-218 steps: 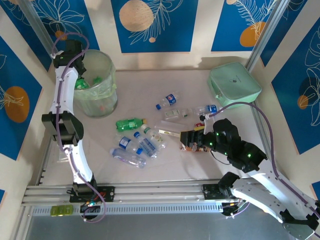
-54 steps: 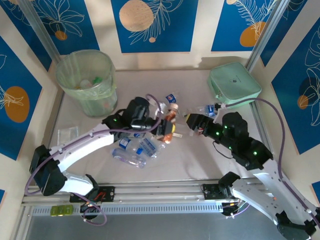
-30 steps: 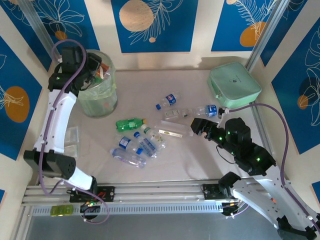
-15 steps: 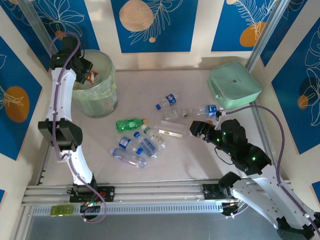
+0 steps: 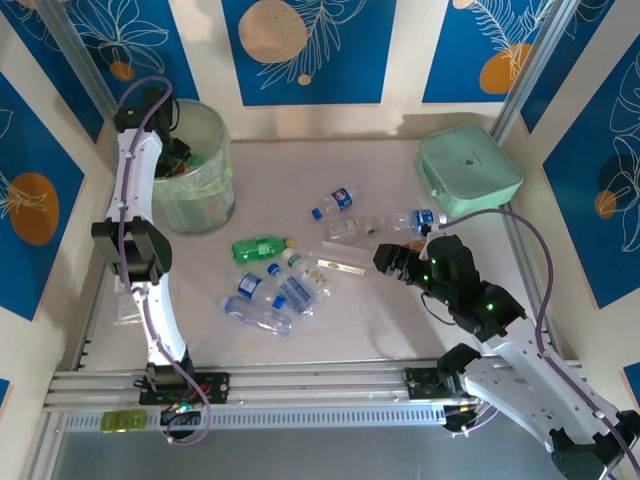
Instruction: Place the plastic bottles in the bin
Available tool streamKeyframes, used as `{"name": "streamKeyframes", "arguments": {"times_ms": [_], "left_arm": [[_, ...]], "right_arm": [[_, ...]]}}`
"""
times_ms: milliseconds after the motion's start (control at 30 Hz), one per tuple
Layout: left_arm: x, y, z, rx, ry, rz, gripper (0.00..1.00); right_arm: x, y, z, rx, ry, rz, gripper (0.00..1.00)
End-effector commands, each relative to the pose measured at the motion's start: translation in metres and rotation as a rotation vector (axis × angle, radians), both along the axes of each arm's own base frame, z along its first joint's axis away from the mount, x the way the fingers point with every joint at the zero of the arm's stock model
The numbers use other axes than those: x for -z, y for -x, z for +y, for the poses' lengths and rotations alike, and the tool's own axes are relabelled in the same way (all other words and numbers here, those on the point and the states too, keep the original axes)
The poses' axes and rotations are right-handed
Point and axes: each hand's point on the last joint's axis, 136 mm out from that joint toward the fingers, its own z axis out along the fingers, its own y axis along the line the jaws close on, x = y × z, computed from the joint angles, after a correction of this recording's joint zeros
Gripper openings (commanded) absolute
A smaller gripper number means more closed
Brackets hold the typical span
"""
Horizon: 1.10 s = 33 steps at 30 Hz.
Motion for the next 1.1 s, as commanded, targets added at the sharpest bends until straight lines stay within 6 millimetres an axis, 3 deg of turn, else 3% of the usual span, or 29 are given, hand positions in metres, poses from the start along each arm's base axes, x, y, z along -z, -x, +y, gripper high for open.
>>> {"name": "streamKeyframes", "arguments": {"times_ms": [0,233,600,800,1067], "left_arm": [[-0.005,0.012,0.012,-0.027,-0.022,0.036,0.63],[-0.032,0.018,0.017,-0.057,-0.028,-0.019,0.84],[-0.079,0.034,0.003,0.005,-0.004,-0.132,0.86],[-0.103,0.058,-0.039,0.141,-0.003,-0.217,0.83],[-0.140,0.119,-0.119,0.462,-0.126,-0.404,0.81]], "right_arm": [[-0.006,-0.002,0.003,-0.011,-0.023,-0.022,0.87],[-0.009,0.000,0.001,-0.006,-0.030,-0.028,0.87],[-0.022,0.004,0.003,-0.040,-0.029,-0.052,0.87],[-0.021,0.003,0.013,-0.101,-0.007,-0.028,0.87],[0.003,-0.003,0.010,-0.072,0.094,0.101,0.81]]}}
